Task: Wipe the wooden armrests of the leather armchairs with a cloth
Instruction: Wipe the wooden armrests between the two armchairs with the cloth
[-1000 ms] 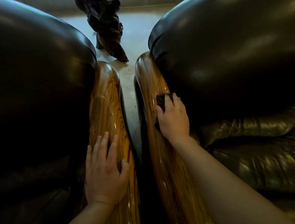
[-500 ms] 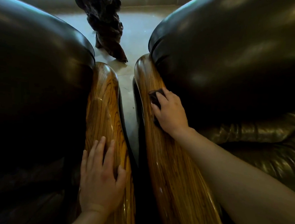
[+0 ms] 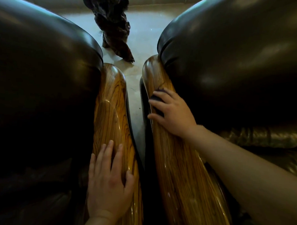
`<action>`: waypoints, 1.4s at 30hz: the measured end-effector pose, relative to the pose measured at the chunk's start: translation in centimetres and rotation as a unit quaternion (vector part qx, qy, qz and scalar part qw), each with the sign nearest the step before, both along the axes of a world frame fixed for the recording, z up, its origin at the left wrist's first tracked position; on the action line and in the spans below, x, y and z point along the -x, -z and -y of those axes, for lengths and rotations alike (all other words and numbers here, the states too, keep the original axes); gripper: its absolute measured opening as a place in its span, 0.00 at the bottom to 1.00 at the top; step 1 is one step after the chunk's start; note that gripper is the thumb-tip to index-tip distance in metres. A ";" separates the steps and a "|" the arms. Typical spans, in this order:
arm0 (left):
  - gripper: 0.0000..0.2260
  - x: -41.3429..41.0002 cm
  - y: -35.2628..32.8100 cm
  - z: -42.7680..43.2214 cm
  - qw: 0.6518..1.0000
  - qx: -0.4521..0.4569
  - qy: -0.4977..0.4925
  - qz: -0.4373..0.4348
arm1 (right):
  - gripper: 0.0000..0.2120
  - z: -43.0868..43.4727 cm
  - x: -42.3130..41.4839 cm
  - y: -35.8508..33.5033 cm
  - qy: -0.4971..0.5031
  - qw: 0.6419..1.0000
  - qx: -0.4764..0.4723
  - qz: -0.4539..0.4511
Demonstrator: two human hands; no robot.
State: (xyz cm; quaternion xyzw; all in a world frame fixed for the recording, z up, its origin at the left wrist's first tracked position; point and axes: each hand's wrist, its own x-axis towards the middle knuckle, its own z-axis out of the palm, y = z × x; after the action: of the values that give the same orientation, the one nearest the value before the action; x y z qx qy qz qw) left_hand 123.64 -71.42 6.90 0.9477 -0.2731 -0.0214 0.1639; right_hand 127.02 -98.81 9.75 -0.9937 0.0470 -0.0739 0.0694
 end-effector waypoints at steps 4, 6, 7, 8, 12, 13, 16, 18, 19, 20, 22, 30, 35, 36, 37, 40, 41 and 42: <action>0.30 0.0 -0.2 0.1 1.000 0.008 -0.004 0.002 | 0.26 1.5 -5.4 -0.5 0.067 0.997 0.041 0.002; 0.30 0.1 -0.3 0.1 1.000 0.009 -0.003 0.005 | 0.24 1.0 -5.4 -0.6 0.060 0.997 0.039 0.008; 0.30 0.1 -0.3 0.1 1.000 0.010 -0.001 0.005 | 0.22 0.5 -4.5 -0.6 0.033 0.999 0.039 0.013; 0.30 0.1 -0.4 0.1 1.000 0.011 0.000 0.003 | 0.19 -0.2 -3.0 -0.5 -0.006 0.999 0.037 0.016; 0.30 0.2 -0.6 0.1 1.000 -0.004 -0.004 -0.006 | 0.12 -3.5 6.6 0.7 -0.204 0.978 -0.002 -0.035; 0.30 0.2 -0.6 0.1 1.000 -0.005 -0.004 -0.007 | 0.12 -3.7 8.3 0.9 -0.255 0.965 -0.001 -0.053; 0.30 0.2 -0.6 0.1 1.000 0.001 0.000 -0.008 | 0.14 -0.9 6.9 0.5 -0.292 0.954 0.024 -0.069; 0.29 0.3 -0.5 0.0 1.000 0.007 -0.004 -0.003 | 0.18 2.0 2.7 -0.3 -0.139 0.989 -0.001 -0.052; 0.29 0.3 -0.4 0.0 1.000 0.007 -0.004 0.001 | 0.20 3.3 0.7 -0.8 -0.056 0.997 -0.011 -0.050; 0.29 0.3 -0.3 0.0 1.000 0.004 -0.002 0.003 | 0.20 4.0 -0.5 -0.9 0.003 0.998 -0.024 -0.050; 0.29 0.2 -0.2 -0.1 1.000 0.006 -0.002 0.005 | 0.20 2.9 -0.3 -0.3 0.037 0.997 -0.056 -0.029; 0.29 0.0 0.0 0.0 1.000 0.015 -0.003 0.005 | 0.19 1.2 9.0 0.3 -0.148 0.986 -0.061 -0.044; 0.29 0.2 -0.4 0.2 1.000 0.026 -0.008 0.006 | 0.22 1.7 1.3 -0.5 0.053 0.994 -0.095 -0.028; 0.29 0.2 -0.5 0.1 1.000 0.027 -0.007 0.004 | 0.22 0.7 1.6 -0.3 0.043 0.996 -0.072 -0.023; 0.29 0.3 -0.5 0.1 1.000 0.029 -0.007 0.003 | 0.22 -0.5 2.6 -0.2 0.011 0.999 -0.052 -0.011; 0.29 0.4 -0.7 0.1 1.000 0.024 -0.008 0.002 | 0.20 -5.1 7.5 -0.5 -0.195 0.980 -0.036 -0.029; 0.29 0.5 -0.8 0.1 1.000 0.022 -0.011 0.003 | 0.19 -6.2 9.0 -0.4 -0.258 0.964 -0.013 -0.060; 0.29 0.5 -0.8 0.1 1.000 0.022 -0.013 0.005 | 0.18 -6.9 10.4 -0.1 -0.289 0.954 0.013 -0.079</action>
State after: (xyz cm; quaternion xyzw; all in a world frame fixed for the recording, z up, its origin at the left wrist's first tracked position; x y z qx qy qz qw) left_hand 123.13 -71.53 7.69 0.9473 -0.2620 -0.0086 0.1840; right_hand 116.61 -91.90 9.85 -0.9683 -0.2381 0.0273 0.0705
